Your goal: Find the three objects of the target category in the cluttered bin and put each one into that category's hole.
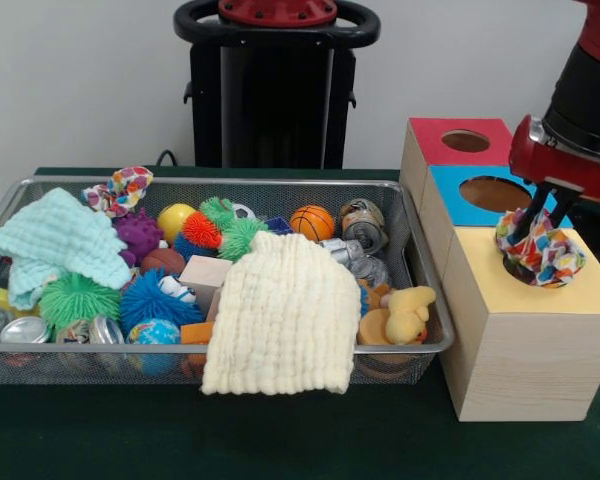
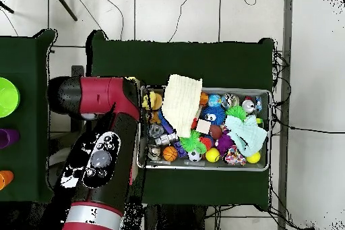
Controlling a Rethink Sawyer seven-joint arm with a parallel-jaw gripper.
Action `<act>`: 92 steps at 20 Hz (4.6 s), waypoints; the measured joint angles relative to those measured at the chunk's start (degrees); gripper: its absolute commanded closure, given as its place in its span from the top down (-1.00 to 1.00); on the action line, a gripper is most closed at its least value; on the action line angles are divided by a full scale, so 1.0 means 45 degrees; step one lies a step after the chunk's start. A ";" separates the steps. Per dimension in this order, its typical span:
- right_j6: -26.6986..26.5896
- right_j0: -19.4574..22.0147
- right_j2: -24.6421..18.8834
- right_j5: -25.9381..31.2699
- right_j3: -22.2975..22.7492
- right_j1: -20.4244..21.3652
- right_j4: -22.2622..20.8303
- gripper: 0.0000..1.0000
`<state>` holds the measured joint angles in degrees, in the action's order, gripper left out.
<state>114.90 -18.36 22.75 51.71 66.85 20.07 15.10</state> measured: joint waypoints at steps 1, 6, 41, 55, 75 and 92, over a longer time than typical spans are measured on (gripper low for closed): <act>0.0000 0.0000 0.0000 0.0000 -0.0020 -0.0020 0.0010 -1.00; 0.0000 0.0000 -0.0002 0.0003 -0.0172 -0.0145 0.0039 -1.00; 0.0000 0.0016 0.0015 0.0003 -0.0697 -0.0664 0.0568 -1.00; 0.0000 0.0110 0.0011 0.0003 -0.0611 -0.0665 0.0870 -1.00; 0.0000 0.0248 0.0011 -0.0227 -0.0448 -0.0663 0.0996 -1.00; 0.0000 0.0246 0.0011 -0.0938 -0.0078 -0.0627 0.1027 -1.00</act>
<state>114.90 -17.26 22.80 47.49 66.50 17.24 19.72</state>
